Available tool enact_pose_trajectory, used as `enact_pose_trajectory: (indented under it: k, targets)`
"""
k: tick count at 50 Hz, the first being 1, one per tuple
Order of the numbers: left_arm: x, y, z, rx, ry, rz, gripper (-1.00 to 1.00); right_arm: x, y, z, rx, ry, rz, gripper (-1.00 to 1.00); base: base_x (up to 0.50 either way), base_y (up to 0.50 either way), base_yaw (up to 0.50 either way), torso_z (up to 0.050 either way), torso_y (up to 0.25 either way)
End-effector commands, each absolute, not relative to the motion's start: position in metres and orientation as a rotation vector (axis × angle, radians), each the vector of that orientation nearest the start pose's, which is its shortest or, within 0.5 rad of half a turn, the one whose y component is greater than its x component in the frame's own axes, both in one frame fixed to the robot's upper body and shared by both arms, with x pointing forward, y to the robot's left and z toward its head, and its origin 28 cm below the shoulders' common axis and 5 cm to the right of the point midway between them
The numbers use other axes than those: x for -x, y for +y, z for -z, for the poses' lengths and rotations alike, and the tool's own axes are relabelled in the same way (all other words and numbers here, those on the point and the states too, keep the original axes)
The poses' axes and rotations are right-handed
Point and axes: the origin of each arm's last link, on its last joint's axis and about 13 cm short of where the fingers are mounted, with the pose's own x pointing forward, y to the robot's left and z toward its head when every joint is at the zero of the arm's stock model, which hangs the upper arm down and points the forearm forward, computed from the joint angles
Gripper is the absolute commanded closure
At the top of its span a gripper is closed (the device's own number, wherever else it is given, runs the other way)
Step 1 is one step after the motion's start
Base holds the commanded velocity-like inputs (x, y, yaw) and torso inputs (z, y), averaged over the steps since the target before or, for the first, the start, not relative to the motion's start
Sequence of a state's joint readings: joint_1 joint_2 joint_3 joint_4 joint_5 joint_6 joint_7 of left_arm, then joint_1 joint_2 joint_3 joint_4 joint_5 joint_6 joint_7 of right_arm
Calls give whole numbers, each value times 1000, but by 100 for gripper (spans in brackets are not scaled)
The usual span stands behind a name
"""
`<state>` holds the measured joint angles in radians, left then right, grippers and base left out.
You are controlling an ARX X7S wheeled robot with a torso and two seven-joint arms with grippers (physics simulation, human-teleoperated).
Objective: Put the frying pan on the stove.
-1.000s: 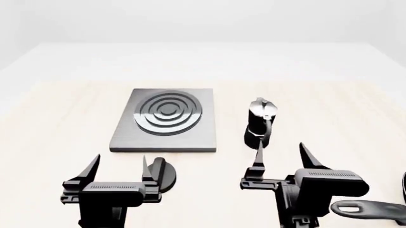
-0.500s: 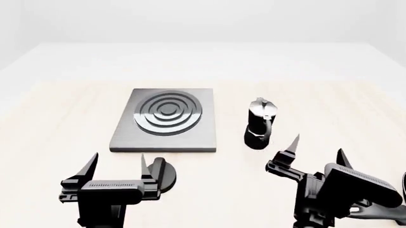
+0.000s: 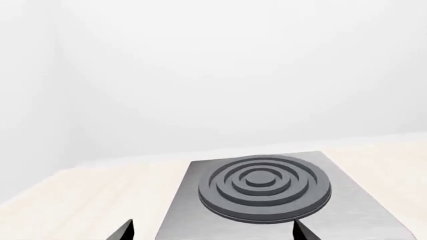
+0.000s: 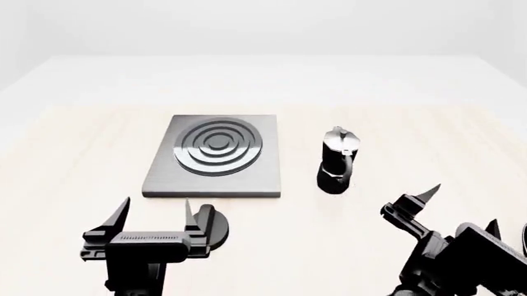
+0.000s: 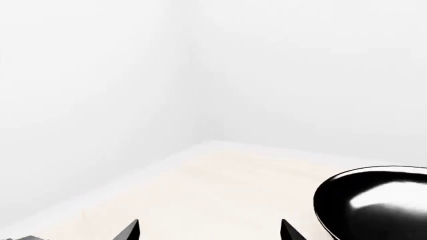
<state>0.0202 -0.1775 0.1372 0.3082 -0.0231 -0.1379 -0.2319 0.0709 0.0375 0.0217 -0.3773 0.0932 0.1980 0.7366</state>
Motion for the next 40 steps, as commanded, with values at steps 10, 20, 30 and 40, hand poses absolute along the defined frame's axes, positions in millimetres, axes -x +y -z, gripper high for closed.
enact_pose_trajectory:
  k: [10,20,30,40]
  targets:
    - [-208,214,-59,-114,-135,-81,-100,-236,-107,-93,-138,-175,950,-100,0,0,0,0,0]
    - [-207,213,-59,-114,-134,-77,-100,-241,-107,-94,-125,-164,1003,-100,0,0,0,0,0]
    - [-204,211,-59,-115,-136,-65,-100,-247,-111,-97,-126,-170,1082,-100,0,0,0,0,0]
    - [-203,210,-61,-122,-142,-56,-100,-246,-113,-92,-139,-159,1174,-100,0,0,0,0,0]
